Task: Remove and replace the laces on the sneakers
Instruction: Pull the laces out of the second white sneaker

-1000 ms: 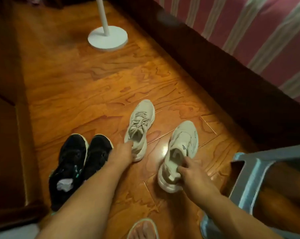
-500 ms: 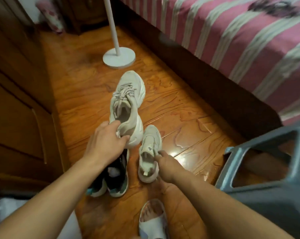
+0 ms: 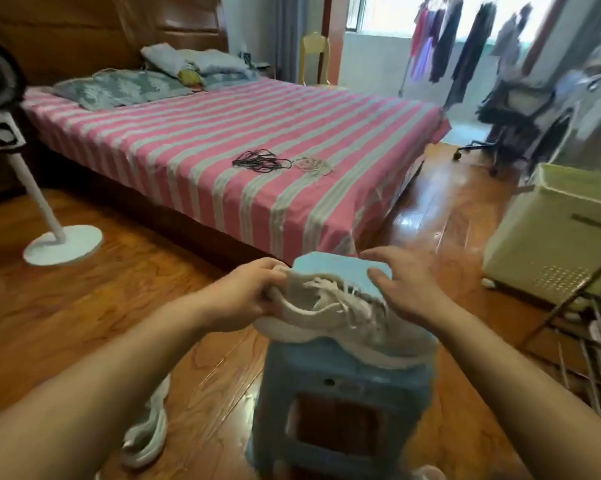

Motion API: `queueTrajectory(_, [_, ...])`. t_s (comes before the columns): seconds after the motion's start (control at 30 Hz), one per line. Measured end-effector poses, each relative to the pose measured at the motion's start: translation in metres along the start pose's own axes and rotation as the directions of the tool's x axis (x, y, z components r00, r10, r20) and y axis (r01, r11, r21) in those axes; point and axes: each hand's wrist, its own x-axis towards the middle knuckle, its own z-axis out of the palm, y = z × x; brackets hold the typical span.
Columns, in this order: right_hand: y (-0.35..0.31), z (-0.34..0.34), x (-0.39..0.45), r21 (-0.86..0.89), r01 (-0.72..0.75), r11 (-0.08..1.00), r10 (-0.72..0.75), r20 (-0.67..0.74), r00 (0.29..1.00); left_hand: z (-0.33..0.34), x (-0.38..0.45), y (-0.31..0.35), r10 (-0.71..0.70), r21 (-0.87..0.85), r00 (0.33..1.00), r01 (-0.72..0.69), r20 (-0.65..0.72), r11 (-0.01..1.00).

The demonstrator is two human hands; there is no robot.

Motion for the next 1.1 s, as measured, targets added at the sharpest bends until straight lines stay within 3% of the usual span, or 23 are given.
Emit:
queueTrajectory(0.1, [0.028, 0.003, -0.019, 0.074, -0.043, 0.996, 0.031, 0.154, 0.988, 0.000, 0.040, -0.001, -0.024, 0.001, 0.998, 0.024, 0.054, 1.000])
queueTrajectory(0.2, [0.040, 0.017, -0.024, 0.175, -0.089, 0.981, 0.042, 0.254, 0.966, 0.013, 0.059, 0.008, -0.170, 0.162, 0.985, 0.165, 0.014, 0.973])
queueTrajectory(0.27, [0.041, 0.018, -0.020, 0.221, -0.099, 0.970, 0.058, 0.185, 0.981, 0.037, 0.052, 0.023, -0.223, 0.134, 0.963, 0.243, -0.149, 0.961])
queueTrajectory(0.33, [0.036, 0.013, -0.018, 0.300, -0.058, 0.952, 0.045, 0.049, 0.998, 0.058, 0.040, 0.041, -0.229, -0.020, 0.899, 0.239, -0.372, 0.971])
queueTrajectory(0.4, [0.026, 0.008, -0.016, 0.382, 0.022, 0.924, -0.004, -0.049, 0.999, 0.064, 0.038, 0.051, -0.265, -0.112, 0.849, 0.240, -0.457, 0.964])
queueTrajectory(0.53, [0.001, 0.024, -0.015, 0.283, 0.127, 0.951, -0.124, -0.031, 0.992, 0.057, 0.046, 0.058, -0.321, -0.112, 0.865, 0.301, -0.387, 0.947])
queueTrajectory(0.6, [-0.007, 0.031, -0.009, 0.304, 0.069, 0.950, -0.063, -0.031, 0.998, 0.054, 0.041, 0.062, -0.334, -0.092, 0.890, 0.322, -0.310, 0.942])
queueTrajectory(0.67, [-0.010, 0.025, -0.003, 0.475, -0.056, 0.878, 0.052, 0.022, 0.998, 0.053, 0.035, 0.060, -0.337, -0.025, 0.907, 0.342, -0.253, 0.939])
queueTrajectory(0.73, [-0.012, 0.009, -0.001, 0.725, -0.217, 0.654, 0.153, 0.155, 0.976, 0.051, 0.035, 0.057, -0.296, 0.038, 0.913, 0.319, -0.281, 0.947])
queueTrajectory(0.77, [-0.010, -0.002, -0.001, 0.833, -0.302, 0.464, 0.190, 0.239, 0.952, 0.051, 0.036, 0.054, -0.284, 0.031, 0.910, 0.308, -0.303, 0.951])
queueTrajectory(0.83, [0.005, -0.027, -0.001, 0.937, -0.346, -0.041, 0.233, 0.346, 0.909, 0.051, 0.039, 0.047, -0.288, -0.024, 0.902, 0.296, -0.322, 0.955])
queueTrajectory(0.87, [0.019, -0.041, 0.000, 0.920, -0.249, -0.302, 0.257, 0.330, 0.908, 0.052, 0.040, 0.046, -0.276, -0.031, 0.904, 0.282, -0.326, 0.959])
queueTrajectory(0.9, [0.035, -0.052, 0.001, 0.867, -0.091, -0.490, 0.306, 0.269, 0.913, 0.053, 0.041, 0.042, -0.262, -0.029, 0.908, 0.267, -0.326, 0.963])
queueTrajectory(0.93, [0.051, -0.061, 0.003, 0.816, 0.052, -0.576, 0.374, 0.207, 0.904, 0.054, 0.041, 0.041, -0.246, -0.025, 0.910, 0.252, -0.335, 0.967])
queueTrajectory(0.97, [0.067, -0.062, 0.006, 0.806, 0.125, -0.578, 0.431, 0.172, 0.886, 0.056, 0.041, 0.039, -0.242, -0.032, 0.908, 0.246, -0.340, 0.969])
queueTrajectory(1.03, [0.084, -0.047, 0.011, 0.910, 0.005, -0.414, 0.501, 0.223, 0.836, 0.059, 0.040, 0.038, -0.251, -0.051, 0.908, 0.248, -0.335, 0.967])
queueTrajectory(1.07, [0.084, -0.035, 0.011, 0.965, -0.163, -0.208, 0.521, 0.250, 0.816, 0.061, 0.039, 0.038, -0.252, -0.057, 0.909, 0.247, -0.332, 0.967])
queueTrajectory(1.1, [0.077, -0.025, 0.008, 0.940, -0.328, 0.092, 0.502, 0.240, 0.831, 0.063, 0.039, 0.037, -0.251, -0.066, 0.909, 0.243, -0.333, 0.968])
